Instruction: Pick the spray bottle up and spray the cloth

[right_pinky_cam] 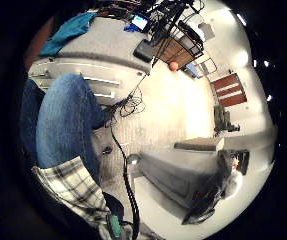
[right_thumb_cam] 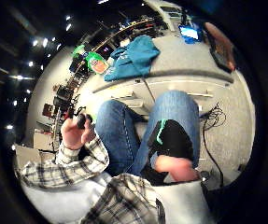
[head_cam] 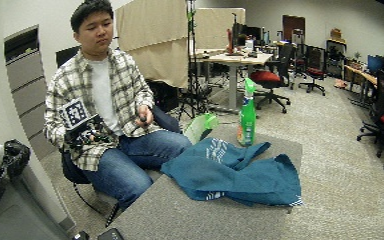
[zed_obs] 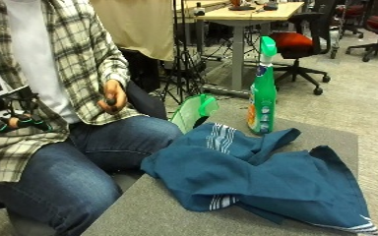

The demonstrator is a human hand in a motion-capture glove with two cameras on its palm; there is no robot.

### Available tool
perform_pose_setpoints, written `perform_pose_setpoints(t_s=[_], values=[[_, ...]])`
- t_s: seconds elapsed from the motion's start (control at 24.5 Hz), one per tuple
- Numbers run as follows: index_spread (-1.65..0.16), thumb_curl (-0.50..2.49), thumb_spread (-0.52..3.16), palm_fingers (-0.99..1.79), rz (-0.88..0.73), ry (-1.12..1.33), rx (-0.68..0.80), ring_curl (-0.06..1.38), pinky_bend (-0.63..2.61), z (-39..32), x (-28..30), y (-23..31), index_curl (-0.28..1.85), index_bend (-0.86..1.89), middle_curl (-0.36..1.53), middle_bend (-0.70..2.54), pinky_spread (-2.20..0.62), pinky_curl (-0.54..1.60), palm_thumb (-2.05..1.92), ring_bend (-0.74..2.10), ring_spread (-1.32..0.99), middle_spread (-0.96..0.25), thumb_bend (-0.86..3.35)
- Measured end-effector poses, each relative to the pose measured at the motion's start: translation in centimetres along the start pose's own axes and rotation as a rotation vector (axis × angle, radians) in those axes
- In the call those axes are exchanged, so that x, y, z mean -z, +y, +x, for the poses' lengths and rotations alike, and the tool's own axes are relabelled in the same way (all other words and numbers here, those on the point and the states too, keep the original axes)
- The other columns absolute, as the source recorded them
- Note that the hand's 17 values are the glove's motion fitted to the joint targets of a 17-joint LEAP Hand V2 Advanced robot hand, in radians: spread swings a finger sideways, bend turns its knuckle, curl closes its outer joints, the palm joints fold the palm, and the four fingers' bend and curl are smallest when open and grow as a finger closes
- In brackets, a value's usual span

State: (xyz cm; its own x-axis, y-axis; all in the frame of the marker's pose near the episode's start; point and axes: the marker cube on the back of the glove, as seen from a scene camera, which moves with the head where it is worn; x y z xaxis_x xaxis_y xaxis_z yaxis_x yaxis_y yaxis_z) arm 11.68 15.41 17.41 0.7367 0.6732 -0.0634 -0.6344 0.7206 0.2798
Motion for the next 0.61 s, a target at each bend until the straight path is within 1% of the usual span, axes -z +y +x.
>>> perform_pose_setpoints(t_s=[0.16,0.29,0.33,0.41,0.49,0.53,0.61], values=[[-0.38,0.57,1.08,0.11,-0.024,-0.024,-0.023,0.29,0.29,0.0,-0.7,4.6,0.4,0.23,0.3,0.18,0.2,0.3,0.59,0.18,0.08,-0.14,-0.01],[-0.37,0.57,1.09,0.1,0.001,-0.053,-0.111,0.29,0.29,-0.5,-2.4,6.3,0.39,0.22,0.29,0.17,0.2,0.3,0.61,0.19,0.09,-0.13,0.0],[-0.37,0.57,1.09,0.1,-0.012,-0.061,-0.131,0.29,0.3,-0.8,-3.1,6.9,0.39,0.22,0.29,0.17,0.2,0.3,0.62,0.19,0.09,-0.13,0.0],[-0.38,0.57,1.1,0.09,-0.118,-0.072,-0.097,0.29,0.3,-0.9,-4.1,7.8,0.39,0.21,0.29,0.17,0.2,0.3,0.63,0.19,0.1,-0.13,0.0],[-0.38,0.57,1.1,0.07,-0.249,-0.077,-0.06,0.29,0.31,-0.7,-4.7,7.4,0.39,0.19,0.29,0.17,0.2,0.3,0.64,0.19,0.11,-0.12,-0.01],[-0.38,0.57,1.11,0.06,-0.292,-0.075,-0.064,0.29,0.31,-0.6,-5.1,7.2,0.38,0.18,0.29,0.17,0.2,0.3,0.64,0.19,0.11,-0.12,-0.01],[-0.38,0.57,1.11,0.05,-0.326,-0.07,-0.079,0.29,0.32,-0.7,-5.7,7.4,0.38,0.18,0.29,0.17,0.21,0.31,0.64,0.2,0.12,-0.12,-0.01]])
